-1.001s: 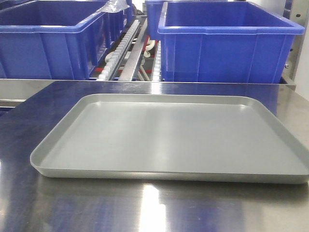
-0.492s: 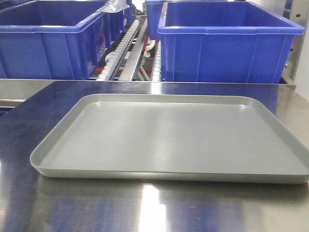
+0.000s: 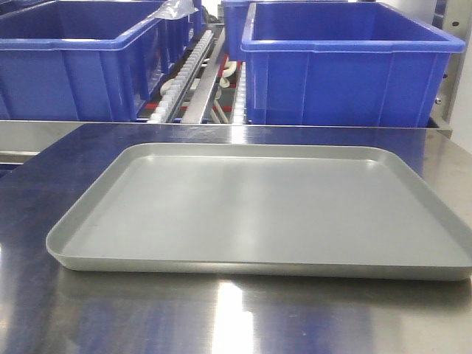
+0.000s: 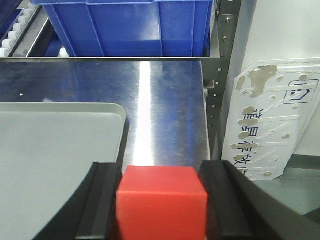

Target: Sort and place red and blue blocks on shelf

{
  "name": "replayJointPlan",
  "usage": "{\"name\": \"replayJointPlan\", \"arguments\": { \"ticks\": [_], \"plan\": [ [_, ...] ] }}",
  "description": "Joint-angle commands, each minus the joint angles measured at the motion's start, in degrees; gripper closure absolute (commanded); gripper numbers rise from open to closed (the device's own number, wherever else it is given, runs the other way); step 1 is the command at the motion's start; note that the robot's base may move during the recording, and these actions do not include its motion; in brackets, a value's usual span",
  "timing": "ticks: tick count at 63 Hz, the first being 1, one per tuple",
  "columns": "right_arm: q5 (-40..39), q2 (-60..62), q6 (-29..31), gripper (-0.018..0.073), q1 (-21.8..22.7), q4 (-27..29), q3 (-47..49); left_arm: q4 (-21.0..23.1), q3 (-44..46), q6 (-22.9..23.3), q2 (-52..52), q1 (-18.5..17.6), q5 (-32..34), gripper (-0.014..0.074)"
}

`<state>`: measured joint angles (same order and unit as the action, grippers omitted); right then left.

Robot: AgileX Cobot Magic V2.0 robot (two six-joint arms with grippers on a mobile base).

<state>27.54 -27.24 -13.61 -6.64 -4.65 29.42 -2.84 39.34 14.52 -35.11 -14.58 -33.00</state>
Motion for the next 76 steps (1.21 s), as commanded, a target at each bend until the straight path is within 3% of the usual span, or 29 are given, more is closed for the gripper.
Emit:
{"name": "replayJointPlan", "arguments": {
  "ticks": [1,76],
  "plan": [
    [-4.67,0.0,0.35,0.051,0.26,-0.99,1.64,-0.15,1.63,0.44,0.03,0.2,4.32,0.0473],
    [-4.67,0.0,0.35,0.051,0.26,-0.99,1.64,-0.15,1.63,0.44,0.03,0.2,4.32,0.0473]
  ]
}}
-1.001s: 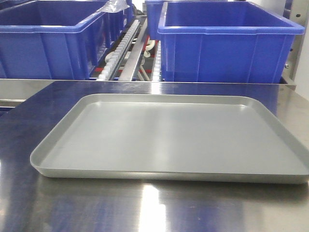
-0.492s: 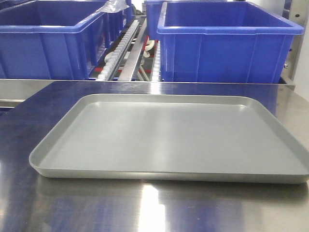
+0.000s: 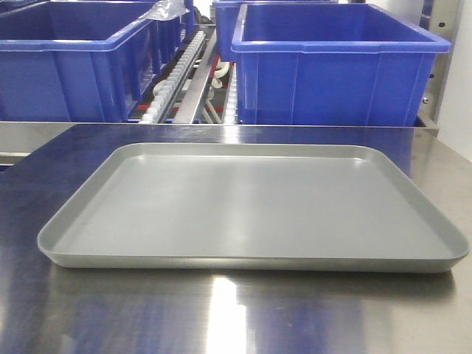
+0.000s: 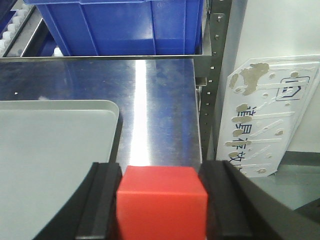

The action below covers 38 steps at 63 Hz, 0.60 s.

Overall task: Sort and place red and blue blocks on shelf
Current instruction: 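Drive the base back and turn away from the table holding both cubes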

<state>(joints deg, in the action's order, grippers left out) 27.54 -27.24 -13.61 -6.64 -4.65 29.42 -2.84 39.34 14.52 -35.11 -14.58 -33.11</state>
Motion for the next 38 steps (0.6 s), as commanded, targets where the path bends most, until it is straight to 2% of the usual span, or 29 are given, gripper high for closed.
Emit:
{"name": "replayJointPlan", "arguments": {
  "ticks": [1,38],
  "plan": [
    [-4.67,0.0,0.35,0.051,0.26,-0.99,1.64,-0.15,1.63,0.44,0.03,0.2,4.43,0.0473],
    [-4.67,0.0,0.35,0.051,0.26,-0.99,1.64,-0.15,1.63,0.44,-0.46,0.2,4.43,0.0473]
  ]
}}
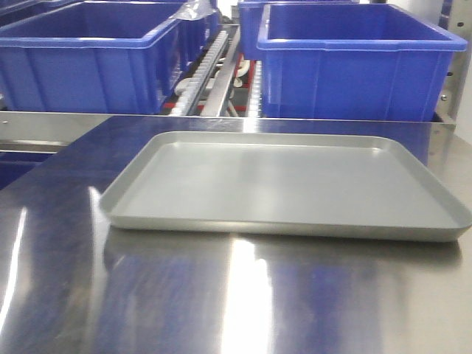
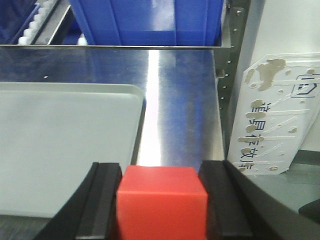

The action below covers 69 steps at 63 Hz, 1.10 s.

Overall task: Sort and place red and blue blocks on shelf
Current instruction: 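Drive the base back and turn away from the table holding both cubes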

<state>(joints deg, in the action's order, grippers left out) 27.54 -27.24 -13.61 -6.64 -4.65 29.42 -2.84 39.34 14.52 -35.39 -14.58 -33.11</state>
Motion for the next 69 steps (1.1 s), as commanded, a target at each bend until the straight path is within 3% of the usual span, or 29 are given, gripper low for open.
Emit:
{"name": "replayJointPlan", "arguments": {
  "ticks": [1,69],
  "plan": [
    [-4.67,0.0,0.35,0.051,0.26,-0.99,1.64,-0.15,1.63,0.44,-0.17,0.2,4.43,0.0473],
    [-4.67,0.0,0.35,0.051,0.26,-0.99,1.64,-0.15,1.63,0.44,-0.17,0.2,4.43,0.0473]
  ]
}}
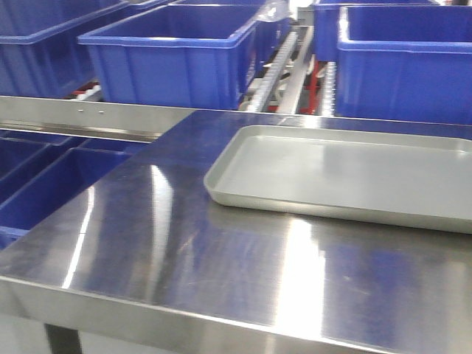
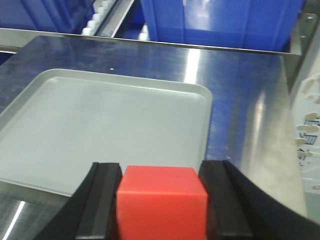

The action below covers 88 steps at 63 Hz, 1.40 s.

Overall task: Sort and place red and blue blocks on shelf
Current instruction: 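Drive the base back and turn away from the table holding both cubes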

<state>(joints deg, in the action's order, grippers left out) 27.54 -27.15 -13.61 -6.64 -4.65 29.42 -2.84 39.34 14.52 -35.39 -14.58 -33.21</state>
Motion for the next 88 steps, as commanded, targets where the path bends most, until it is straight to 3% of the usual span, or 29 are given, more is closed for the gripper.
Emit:
{"name": "replayJointPlan", "arguments": {
  "ticks": [1,88],
  "plan": [
    [-4.67,-0.09,0.35,0.051,0.26,-0.99,1.64,-0.15,1.63,0.44,-0.17,0.2,4.53,0.0473],
    [-4.67,-0.09,0.35,0.051,0.26,-0.99,1.64,-0.15,1.63,0.44,-0.17,0.2,4.53,0.0473]
  ]
}}
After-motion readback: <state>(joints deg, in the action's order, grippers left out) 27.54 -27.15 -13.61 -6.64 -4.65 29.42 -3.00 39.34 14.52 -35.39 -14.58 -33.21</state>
